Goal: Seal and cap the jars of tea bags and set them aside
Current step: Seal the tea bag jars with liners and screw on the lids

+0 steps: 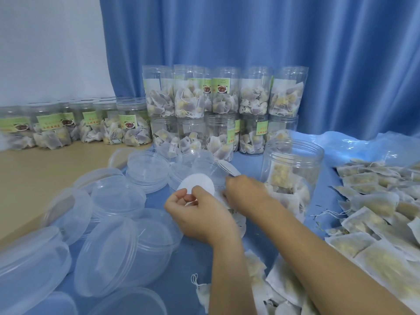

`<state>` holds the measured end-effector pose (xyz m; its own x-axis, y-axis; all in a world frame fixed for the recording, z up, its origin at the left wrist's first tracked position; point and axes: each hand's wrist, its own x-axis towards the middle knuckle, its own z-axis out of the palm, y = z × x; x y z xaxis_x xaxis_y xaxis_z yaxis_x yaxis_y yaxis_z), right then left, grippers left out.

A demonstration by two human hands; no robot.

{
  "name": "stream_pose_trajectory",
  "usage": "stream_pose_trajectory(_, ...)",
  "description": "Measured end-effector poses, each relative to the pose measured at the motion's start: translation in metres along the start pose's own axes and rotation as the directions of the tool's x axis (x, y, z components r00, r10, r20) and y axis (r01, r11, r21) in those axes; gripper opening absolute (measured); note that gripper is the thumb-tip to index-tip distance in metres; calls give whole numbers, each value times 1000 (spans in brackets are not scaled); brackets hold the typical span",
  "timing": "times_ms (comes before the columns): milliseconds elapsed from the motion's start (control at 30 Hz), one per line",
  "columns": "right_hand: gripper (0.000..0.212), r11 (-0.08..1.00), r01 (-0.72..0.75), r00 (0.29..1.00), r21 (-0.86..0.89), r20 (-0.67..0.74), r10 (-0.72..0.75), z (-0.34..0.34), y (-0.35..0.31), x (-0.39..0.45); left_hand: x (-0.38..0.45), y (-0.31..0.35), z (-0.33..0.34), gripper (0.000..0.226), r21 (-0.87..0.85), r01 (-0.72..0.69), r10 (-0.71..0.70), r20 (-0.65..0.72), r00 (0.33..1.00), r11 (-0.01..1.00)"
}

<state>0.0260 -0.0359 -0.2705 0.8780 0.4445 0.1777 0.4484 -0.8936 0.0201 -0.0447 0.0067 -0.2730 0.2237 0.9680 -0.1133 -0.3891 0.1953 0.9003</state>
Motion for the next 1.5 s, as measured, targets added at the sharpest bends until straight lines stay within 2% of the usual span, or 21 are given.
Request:
stream_pose_trajectory(133,29,997,31,1000,-70,-3,-31,9,-5,-4,1,-1,1,17,43,-45,45,6,999,998)
stream_pose_trajectory(233,26,998,29,980,-50,-197,-38,3,-6,-8,1,0,0,16,40,-57,57,-2,998,998)
stream_pose_trajectory(300,16,997,9,884,-81,-465,-45,-8,-7,-16,1,2,-2,16,41,-63,63,-10,998,997)
stream_pose_trajectory(367,20,999,20,769,-39,-637,-40,-18,-8,-20,1,3,-3,17,39,-63,64,-13,998,997)
stream_pose_trajectory(400,23,998,63,717,23,-697,-30,-21,-9,-23,1,4,-3,17,37,-59,59,-14,998,998)
stream_pose_trajectory(500,16,954,217,647,206,-762,17,-29,-15,-24,1,6,-4,17,17,-34,34,-22,999,999)
stream_pose_trajectory(567,21,922,264,702,283,-712,17,-34,-21,-18,0,8,-4,16,0,-13,13,-27,1000,1000)
stream_pose_trajectory(633,49,942,296,769,160,-624,-136,-37,-29,-8,2,10,-4,16,-13,9,-9,-25,1000,1000)
stream_pose_trajectory(667,54,937,338,781,87,-581,-228,-37,-33,0,3,10,-4,15,-15,28,-28,-20,999,1000)
stream_pose_trajectory(700,51,926,368,803,79,-529,-274,-38,-37,8,5,11,-3,13,-11,52,-52,-8,999,999)
stream_pose_trajectory(800,32,922,358,886,144,-364,-287,-37,-48,35,13,18,-3,10,-4,127,-127,60,990,992)
stream_pose_trajectory(900,27,937,348,912,-25,-224,-344,-24,-60,57,22,29,-4,6,-41,196,-191,94,977,980)
stream_pose_trajectory(1000,29,951,290,952,-110,-66,-298,-14,-71,67,27,34,-4,8,-63,231,-224,94,970,971)
stream_pose_trajectory(1167,30,973,203,977,111,-88,-194,-9,-80,74,25,31,-3,12,-62,274,-263,139,955,960)
stream_pose_trajectory(1233,37,972,168,984,163,-84,-156,-13,-76,74,25,28,-3,11,-77,285,-271,147,951,956)
stream_pose_trajectory(1300,42,953,142,982,269,-161,-101,-26,-64,71,25,26,-3,10,-75,296,-279,173,945,952)
stream_pose_trajectory(1400,36,845,182,949,503,-314,-17,-47,-41,50,21,25,0,10,-96,339,-304,265,915,936)
stream_pose_trajectory(1500,30,706,254,921,661,-387,30,-58,-20,20,14,23,3,6,-113,409,-335,398,854,906)
